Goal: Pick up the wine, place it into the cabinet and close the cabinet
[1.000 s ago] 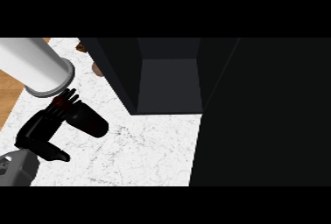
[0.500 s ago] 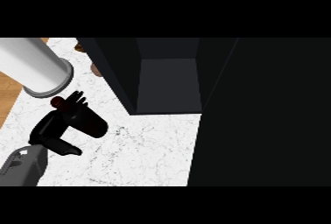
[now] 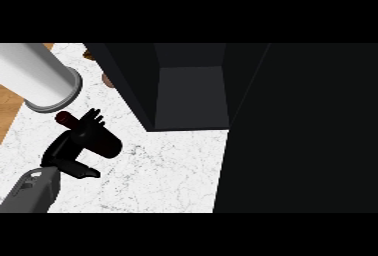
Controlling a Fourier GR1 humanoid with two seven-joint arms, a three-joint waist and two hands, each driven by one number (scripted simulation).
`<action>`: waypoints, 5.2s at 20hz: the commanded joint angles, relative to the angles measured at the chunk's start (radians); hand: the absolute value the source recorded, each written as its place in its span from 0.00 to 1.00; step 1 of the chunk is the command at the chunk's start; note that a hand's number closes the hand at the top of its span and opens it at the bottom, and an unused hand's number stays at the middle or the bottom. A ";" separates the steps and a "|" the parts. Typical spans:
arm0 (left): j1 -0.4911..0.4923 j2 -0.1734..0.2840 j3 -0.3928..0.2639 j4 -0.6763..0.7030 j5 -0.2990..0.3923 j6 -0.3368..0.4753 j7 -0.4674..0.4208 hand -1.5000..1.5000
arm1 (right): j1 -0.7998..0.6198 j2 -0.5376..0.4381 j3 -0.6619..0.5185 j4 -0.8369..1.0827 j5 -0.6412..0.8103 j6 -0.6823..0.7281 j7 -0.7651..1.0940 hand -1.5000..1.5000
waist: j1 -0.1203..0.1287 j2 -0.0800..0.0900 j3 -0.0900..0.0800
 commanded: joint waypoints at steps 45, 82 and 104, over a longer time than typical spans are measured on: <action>0.247 -0.354 -0.439 -0.930 0.197 0.720 0.133 1.00 | 0.084 -0.010 -0.052 -0.081 -0.085 -0.007 0.039 0.00 | 0.033 -0.016 0.004; -0.327 -0.355 -0.447 -0.585 0.158 1.148 0.329 1.00 | 0.113 -0.022 -0.155 -0.062 -0.180 0.084 -0.022 0.00 | 0.010 -0.003 0.003; -0.383 -0.355 -0.547 -0.161 0.318 1.194 0.031 1.00 | 0.051 0.007 -0.108 0.006 -0.132 0.071 -0.023 0.00 | 0.008 -0.001 0.002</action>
